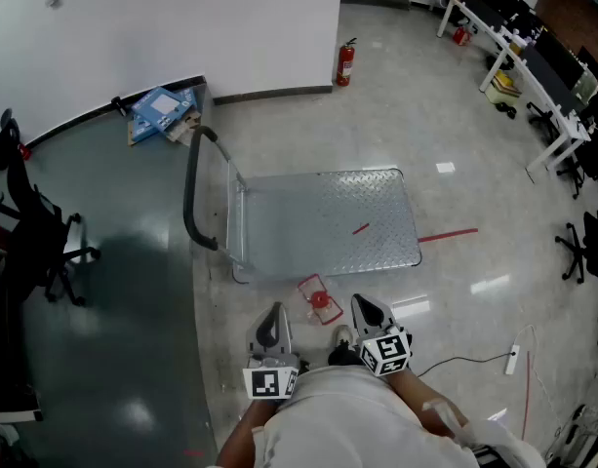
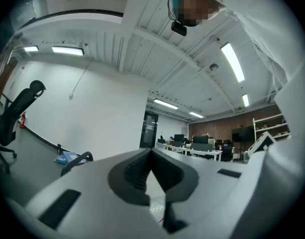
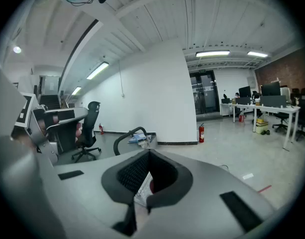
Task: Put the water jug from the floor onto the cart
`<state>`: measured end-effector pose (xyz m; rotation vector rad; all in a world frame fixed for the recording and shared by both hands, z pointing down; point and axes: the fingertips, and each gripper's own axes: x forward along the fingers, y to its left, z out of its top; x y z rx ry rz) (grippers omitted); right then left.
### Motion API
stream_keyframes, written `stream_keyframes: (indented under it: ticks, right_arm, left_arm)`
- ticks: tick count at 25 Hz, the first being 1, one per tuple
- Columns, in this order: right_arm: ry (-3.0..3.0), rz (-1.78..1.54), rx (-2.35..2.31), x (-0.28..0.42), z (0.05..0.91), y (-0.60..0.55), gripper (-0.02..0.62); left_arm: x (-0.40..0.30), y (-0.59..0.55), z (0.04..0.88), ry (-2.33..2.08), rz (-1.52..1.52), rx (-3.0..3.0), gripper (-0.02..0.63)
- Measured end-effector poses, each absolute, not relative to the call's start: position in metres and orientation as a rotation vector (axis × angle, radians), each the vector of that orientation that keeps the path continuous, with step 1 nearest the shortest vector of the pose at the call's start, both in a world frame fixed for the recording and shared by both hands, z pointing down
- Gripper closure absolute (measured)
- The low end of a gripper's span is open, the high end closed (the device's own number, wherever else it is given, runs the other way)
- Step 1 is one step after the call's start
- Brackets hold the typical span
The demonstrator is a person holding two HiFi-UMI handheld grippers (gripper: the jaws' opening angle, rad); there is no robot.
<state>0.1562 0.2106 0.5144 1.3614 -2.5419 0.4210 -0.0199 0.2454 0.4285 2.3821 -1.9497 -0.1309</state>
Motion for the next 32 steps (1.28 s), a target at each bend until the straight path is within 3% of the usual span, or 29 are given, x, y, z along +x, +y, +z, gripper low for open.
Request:
stream_keyframes:
  ticks: [16,23,28,32]
  right_arm:
    - [-2.5,0.422,1.372,0.158,0.524,0.2,0.583]
    - [-2.328,0.454,1.216,0.133,0.605,0.169,0.581]
    - [-2.163,0.601,1.012,0.115,0.716,0.159,0.577]
    - [-1.948,0.784,0.804,0.106,0.828,0.182,0.443]
  left_arm:
    - [-0.015,0.241,0.432,-1.931,-0.111,2.367,0.603]
    - [-0.017,0.23,0.441,-1.938,-0.114,2.344,0.603]
    - [-0.008,0.22,0.451,-1.925,-0.127,2.33,0.603]
    - [-0.001,0.232,0.467,-1.892,-0.088,2.274,0.603]
